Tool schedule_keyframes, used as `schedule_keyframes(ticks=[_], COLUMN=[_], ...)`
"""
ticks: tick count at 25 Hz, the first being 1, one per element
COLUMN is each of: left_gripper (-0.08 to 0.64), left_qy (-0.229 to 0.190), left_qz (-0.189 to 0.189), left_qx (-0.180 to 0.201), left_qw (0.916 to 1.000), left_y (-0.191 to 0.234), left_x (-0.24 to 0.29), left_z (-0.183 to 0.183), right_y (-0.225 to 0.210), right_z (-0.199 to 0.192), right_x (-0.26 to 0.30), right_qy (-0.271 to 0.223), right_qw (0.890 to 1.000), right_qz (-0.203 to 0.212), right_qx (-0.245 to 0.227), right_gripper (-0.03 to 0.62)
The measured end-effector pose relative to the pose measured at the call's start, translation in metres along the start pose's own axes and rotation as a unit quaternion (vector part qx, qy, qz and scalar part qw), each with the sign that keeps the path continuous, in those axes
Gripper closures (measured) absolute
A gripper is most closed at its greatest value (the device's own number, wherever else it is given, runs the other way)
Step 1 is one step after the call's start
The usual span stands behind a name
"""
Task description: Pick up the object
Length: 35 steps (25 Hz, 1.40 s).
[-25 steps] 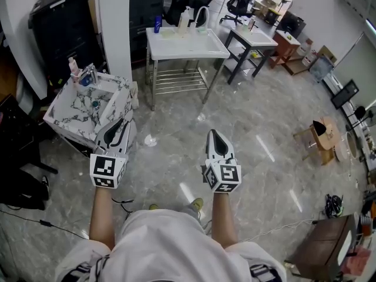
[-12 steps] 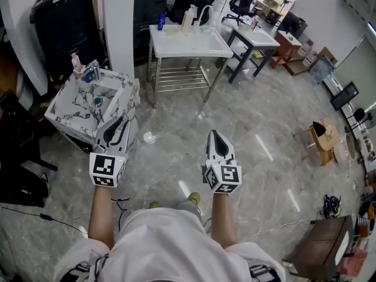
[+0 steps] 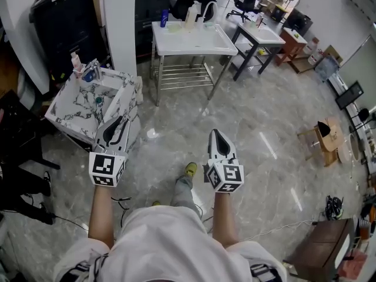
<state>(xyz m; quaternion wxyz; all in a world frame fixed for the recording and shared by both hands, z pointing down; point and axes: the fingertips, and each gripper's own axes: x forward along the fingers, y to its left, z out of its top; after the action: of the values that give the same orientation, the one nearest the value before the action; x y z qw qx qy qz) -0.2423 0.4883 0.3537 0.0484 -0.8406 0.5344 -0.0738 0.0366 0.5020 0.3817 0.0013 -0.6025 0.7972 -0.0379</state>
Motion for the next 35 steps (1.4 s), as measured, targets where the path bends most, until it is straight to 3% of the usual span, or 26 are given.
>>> schedule_keyframes(ticks=[14, 26, 35], left_gripper=[0.491, 0.491, 0.489], left_qy=[0.038, 0.042, 0.056], left_qz=[0.004, 0.012, 0.009], left_qx=[0.013, 0.008, 0.023], left_qw=[0.9992, 0.9990, 0.9981], left_y=[0.014, 0.014, -0.008], left_x=[0.139, 0.335, 0.425], left_z=[-0.014, 0.009, 0.020], right_y=[-0.078, -0.211, -0.286], right_z=[-0.018, 0.006, 0.012], right_x=[0.129, 0.279, 0.328], right_qy=[0.018, 0.014, 0.003], right_qw=[1.000, 0.999, 0.999], right_qz=[0.019, 0.035, 0.037], right_qx=[0.017, 0.006, 0.017], right_gripper=[0.586, 0.586, 0.586])
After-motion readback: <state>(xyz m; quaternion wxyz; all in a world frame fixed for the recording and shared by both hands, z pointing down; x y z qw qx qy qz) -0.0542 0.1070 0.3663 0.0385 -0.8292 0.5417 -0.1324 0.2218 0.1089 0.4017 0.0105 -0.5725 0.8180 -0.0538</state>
